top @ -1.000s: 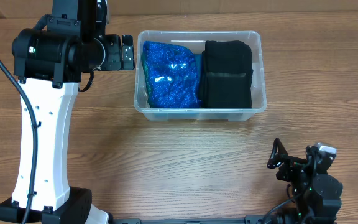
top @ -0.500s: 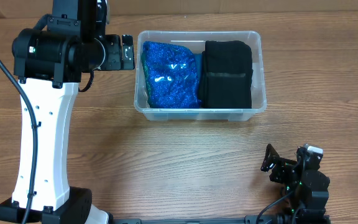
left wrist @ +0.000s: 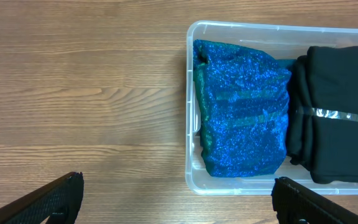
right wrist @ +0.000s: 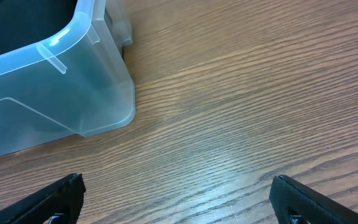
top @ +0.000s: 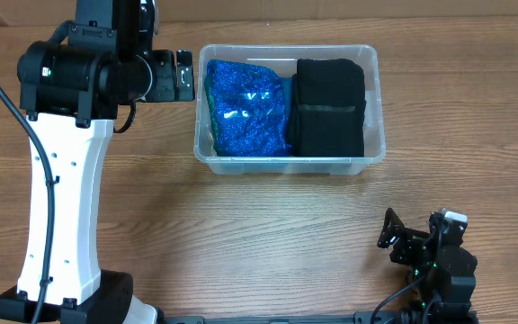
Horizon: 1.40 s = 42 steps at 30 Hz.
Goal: Pack container
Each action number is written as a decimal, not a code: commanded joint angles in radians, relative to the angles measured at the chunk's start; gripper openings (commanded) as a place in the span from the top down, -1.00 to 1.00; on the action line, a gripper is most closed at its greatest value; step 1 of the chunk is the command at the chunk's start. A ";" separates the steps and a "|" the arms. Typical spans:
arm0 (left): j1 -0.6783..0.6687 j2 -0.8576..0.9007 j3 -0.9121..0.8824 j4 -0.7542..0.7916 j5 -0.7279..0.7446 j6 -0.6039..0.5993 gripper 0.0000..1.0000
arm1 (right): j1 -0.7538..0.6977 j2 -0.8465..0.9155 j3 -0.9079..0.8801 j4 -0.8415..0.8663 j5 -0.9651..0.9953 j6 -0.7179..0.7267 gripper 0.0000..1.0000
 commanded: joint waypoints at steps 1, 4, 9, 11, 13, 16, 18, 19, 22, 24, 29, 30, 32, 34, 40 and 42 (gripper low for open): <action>-0.007 -0.012 0.004 0.002 -0.005 0.015 -1.00 | -0.003 -0.013 -0.018 0.007 0.001 0.000 -1.00; -0.007 -0.012 0.004 0.002 -0.005 0.015 -1.00 | -0.003 -0.013 -0.018 0.008 0.001 0.000 -1.00; -0.006 -0.017 0.003 -0.003 -0.044 0.016 -1.00 | -0.003 -0.013 -0.018 0.007 0.001 0.000 -1.00; -0.006 -0.047 0.002 0.000 -0.107 0.023 -1.00 | -0.003 -0.013 -0.018 0.007 0.001 0.000 -1.00; -0.006 -0.098 -0.018 0.030 -0.090 0.068 -1.00 | -0.003 -0.013 -0.018 0.007 0.001 0.000 -1.00; -0.005 -0.203 -0.110 0.124 -0.007 0.215 -1.00 | -0.003 -0.013 -0.018 0.007 0.001 0.000 -1.00; 0.022 -0.314 -0.263 0.220 0.011 0.266 -1.00 | -0.003 -0.013 -0.018 0.008 0.001 0.000 -1.00; 0.042 -0.364 -0.331 0.256 0.029 0.266 -1.00 | -0.003 -0.013 -0.018 0.007 0.001 0.000 -1.00; 0.124 -0.538 -0.588 0.400 0.132 0.270 -1.00 | -0.003 -0.013 -0.018 0.008 0.001 0.000 -1.00; 0.160 -0.653 -0.756 0.497 0.159 0.276 -1.00 | -0.003 -0.013 -0.018 0.007 0.001 0.000 -1.00; 0.167 -0.885 -1.102 0.675 0.160 0.292 -1.00 | -0.003 -0.013 -0.018 0.007 0.001 0.000 -1.00; 0.167 -0.940 -1.184 0.710 0.165 0.292 -1.00 | -0.003 -0.013 -0.018 0.007 0.001 0.000 -1.00; 0.167 -1.041 -1.319 0.774 0.187 0.292 -1.00 | -0.003 -0.013 -0.018 0.007 0.001 0.000 -1.00; 0.167 -1.126 -1.429 0.829 0.194 0.292 -1.00 | -0.003 -0.013 -0.018 0.007 0.001 0.000 -1.00; 0.167 -1.422 -1.731 0.882 0.201 0.283 -1.00 | -0.003 -0.013 -0.018 0.008 0.001 0.000 -1.00; 0.167 -1.515 -1.806 0.882 0.208 0.279 -1.00 | -0.003 -0.013 -0.018 0.007 0.001 0.000 -1.00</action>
